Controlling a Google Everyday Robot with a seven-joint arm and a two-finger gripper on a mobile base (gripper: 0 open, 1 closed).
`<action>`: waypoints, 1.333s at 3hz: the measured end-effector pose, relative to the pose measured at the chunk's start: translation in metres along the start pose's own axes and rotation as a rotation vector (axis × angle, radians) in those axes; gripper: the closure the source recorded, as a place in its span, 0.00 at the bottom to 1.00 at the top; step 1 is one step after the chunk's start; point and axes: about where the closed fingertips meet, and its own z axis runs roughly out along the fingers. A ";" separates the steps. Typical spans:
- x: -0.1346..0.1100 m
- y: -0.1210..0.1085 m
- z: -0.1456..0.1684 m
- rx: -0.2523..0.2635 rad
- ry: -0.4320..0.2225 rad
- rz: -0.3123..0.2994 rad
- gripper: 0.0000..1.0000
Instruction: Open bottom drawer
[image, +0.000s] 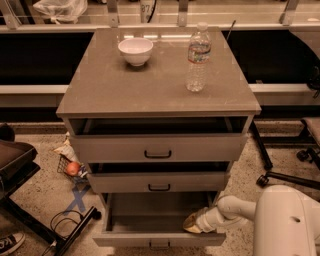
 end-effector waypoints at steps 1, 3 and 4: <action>-0.011 0.032 -0.011 0.000 0.074 0.005 1.00; -0.021 0.081 -0.017 -0.033 0.149 0.010 1.00; -0.026 0.077 -0.029 -0.010 0.188 -0.033 1.00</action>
Offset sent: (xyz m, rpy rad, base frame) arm -0.0985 0.0208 0.0367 -0.1686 0.0908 0.0247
